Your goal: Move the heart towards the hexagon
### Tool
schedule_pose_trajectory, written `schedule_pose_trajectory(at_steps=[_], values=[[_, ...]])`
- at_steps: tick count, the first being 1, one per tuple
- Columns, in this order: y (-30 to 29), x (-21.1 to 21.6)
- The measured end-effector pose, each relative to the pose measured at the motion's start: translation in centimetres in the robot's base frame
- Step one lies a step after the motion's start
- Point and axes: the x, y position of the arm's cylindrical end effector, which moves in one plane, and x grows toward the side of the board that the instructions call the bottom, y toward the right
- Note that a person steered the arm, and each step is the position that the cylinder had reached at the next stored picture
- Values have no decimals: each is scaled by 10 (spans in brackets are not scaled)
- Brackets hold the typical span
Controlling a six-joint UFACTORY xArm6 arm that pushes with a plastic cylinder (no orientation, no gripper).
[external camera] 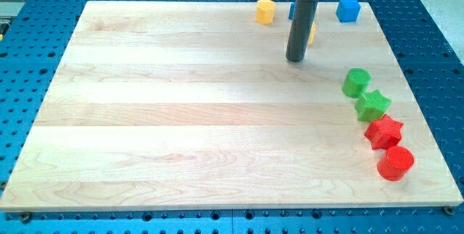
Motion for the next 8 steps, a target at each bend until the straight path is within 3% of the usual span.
schedule_pose_trajectory(at_steps=[2, 3, 4, 5, 6, 8], values=[[-2, -4], [41, -12], [50, -44], [-1, -55], [-16, -56], [38, -73]])
